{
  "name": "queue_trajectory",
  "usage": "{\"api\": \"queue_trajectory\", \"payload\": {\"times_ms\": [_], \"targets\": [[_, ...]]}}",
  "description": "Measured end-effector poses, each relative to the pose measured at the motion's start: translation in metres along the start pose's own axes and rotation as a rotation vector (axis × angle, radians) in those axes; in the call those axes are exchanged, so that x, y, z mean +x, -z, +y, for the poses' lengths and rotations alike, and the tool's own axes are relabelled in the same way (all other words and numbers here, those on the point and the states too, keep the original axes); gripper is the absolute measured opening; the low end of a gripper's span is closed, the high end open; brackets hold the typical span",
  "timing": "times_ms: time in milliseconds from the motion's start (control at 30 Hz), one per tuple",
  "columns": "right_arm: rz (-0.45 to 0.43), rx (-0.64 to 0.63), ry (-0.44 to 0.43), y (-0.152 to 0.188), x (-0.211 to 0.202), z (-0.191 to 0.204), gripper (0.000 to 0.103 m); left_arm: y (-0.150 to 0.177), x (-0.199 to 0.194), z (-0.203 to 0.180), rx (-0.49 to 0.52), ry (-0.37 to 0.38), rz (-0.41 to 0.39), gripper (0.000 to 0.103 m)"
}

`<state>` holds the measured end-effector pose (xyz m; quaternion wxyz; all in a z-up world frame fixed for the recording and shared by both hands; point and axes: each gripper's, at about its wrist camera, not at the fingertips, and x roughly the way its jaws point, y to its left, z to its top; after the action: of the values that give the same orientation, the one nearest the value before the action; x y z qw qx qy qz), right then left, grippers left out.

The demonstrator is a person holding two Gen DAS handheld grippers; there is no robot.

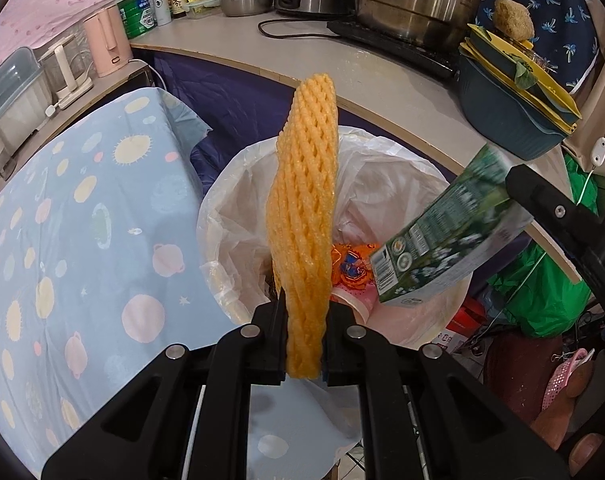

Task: Collect trash
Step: 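Open both grippers to drop the foam net and carton into the bin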

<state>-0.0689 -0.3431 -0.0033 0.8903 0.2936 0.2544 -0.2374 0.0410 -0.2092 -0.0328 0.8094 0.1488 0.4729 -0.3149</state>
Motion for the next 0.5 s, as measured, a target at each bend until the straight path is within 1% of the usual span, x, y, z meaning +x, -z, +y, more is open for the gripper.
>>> {"api": "queue_trajectory", "payload": {"times_ms": [167, 233, 300, 367, 467, 500], "targets": [[0.009, -0.003, 0.004, 0.0005, 0.0076, 0.0013, 0.042, -0.0017, 0.0062, 0.0009, -0.004, 0.012, -0.001, 0.012], [0.01, -0.002, 0.002, 0.0014, 0.008, 0.0023, 0.042, -0.0025, 0.0082, 0.0022, -0.008, 0.009, -0.001, 0.022], [0.006, 0.001, -0.001, 0.0013, 0.0067, 0.003, 0.042, -0.0024, 0.0076, 0.0046, -0.018, 0.0, -0.012, 0.038], [0.003, -0.003, 0.001, 0.0022, 0.0053, 0.0048, 0.044, -0.0027, 0.0067, 0.0061, -0.025, -0.004, -0.018, 0.041], [0.005, -0.004, 0.002, 0.0029, 0.0049, 0.0059, 0.045, -0.0027, 0.0064, 0.0083, -0.03, -0.01, -0.02, 0.043], [0.007, -0.002, 0.0, 0.0035, 0.0046, 0.0066, 0.046, -0.0026, 0.0061, 0.009, -0.033, -0.012, -0.02, 0.046]]}}
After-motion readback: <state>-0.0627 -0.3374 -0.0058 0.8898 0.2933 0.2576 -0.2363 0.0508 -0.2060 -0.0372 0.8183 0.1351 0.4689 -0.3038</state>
